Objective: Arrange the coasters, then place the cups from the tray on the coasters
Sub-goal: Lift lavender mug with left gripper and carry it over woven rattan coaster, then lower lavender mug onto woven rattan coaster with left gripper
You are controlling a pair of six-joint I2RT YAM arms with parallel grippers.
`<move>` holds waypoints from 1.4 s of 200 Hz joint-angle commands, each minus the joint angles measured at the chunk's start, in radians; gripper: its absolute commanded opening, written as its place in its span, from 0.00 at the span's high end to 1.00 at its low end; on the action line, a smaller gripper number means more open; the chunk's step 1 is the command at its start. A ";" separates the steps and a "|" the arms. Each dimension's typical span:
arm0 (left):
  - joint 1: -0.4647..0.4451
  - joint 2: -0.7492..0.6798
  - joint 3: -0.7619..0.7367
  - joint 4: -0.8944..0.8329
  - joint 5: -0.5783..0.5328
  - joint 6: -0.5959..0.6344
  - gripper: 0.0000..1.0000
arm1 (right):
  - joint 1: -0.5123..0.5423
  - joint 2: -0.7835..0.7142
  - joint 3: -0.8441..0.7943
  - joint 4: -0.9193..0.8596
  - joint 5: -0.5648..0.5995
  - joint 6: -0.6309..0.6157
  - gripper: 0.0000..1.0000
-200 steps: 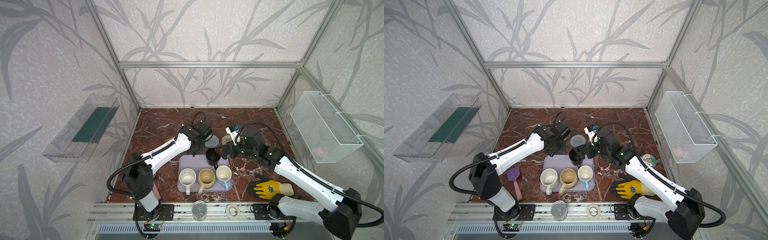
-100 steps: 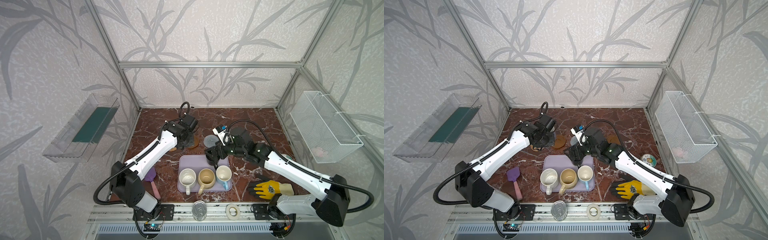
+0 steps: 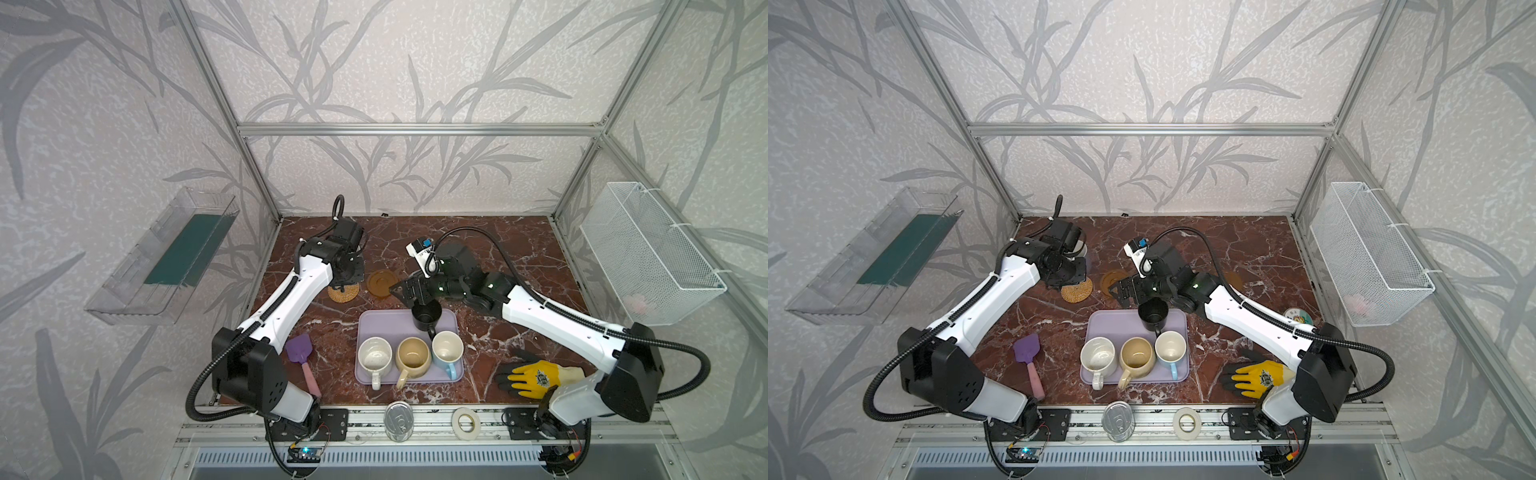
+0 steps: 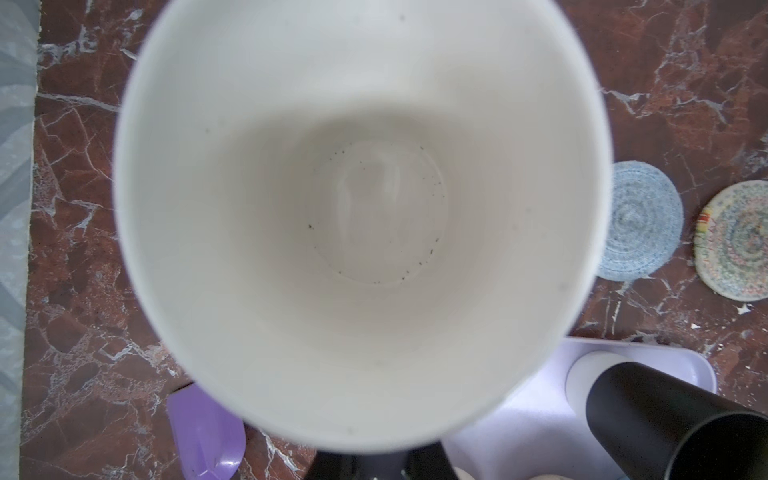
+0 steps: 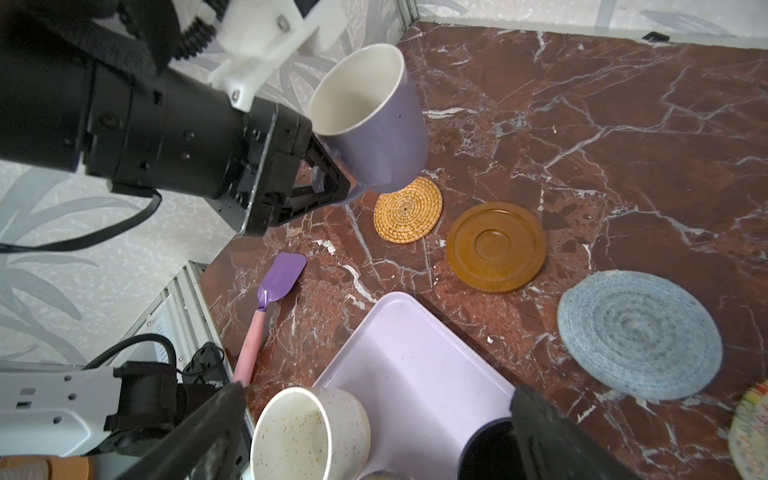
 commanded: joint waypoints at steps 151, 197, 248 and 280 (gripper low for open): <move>0.117 0.139 -0.145 0.204 0.029 0.067 1.00 | 0.003 0.052 0.007 -0.018 0.005 0.018 0.01; 0.130 0.156 -0.157 0.227 0.040 0.062 1.00 | 0.003 0.062 0.010 -0.010 -0.023 -0.004 0.01; 0.137 0.181 -0.161 0.233 0.043 0.051 1.00 | 0.003 0.065 0.006 -0.005 -0.028 0.006 0.01; 0.137 0.187 -0.182 0.245 0.043 0.044 1.00 | 0.003 0.065 0.002 -0.005 -0.029 0.004 0.01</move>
